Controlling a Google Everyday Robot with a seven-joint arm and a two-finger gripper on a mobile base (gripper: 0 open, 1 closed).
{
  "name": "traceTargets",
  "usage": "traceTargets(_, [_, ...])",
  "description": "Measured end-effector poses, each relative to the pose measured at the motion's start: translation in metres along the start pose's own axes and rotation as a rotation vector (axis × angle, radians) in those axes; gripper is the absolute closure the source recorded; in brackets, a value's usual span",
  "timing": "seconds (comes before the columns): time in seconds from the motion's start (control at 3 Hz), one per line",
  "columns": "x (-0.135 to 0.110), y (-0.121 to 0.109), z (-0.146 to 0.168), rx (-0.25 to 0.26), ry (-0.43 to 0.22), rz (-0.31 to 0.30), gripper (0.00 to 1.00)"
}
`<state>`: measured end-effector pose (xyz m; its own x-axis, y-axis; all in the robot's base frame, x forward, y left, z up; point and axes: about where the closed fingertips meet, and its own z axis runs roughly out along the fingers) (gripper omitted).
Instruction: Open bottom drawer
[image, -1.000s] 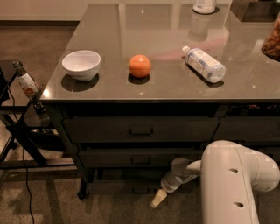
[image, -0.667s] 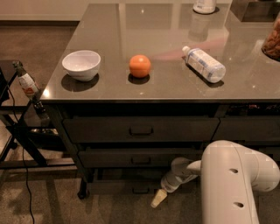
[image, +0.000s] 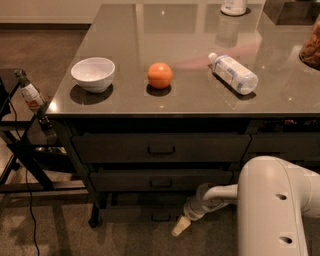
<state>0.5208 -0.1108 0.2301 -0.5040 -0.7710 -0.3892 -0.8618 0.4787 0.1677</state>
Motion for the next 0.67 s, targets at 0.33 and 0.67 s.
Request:
traceTargets(0.33, [0.000, -0.009, 0.012, -0.004, 0.001, -0.012, 0.00])
traceTargets(0.67, [-0.001, -0.023, 0.030, -0.013, 0.007, -0.025, 0.00])
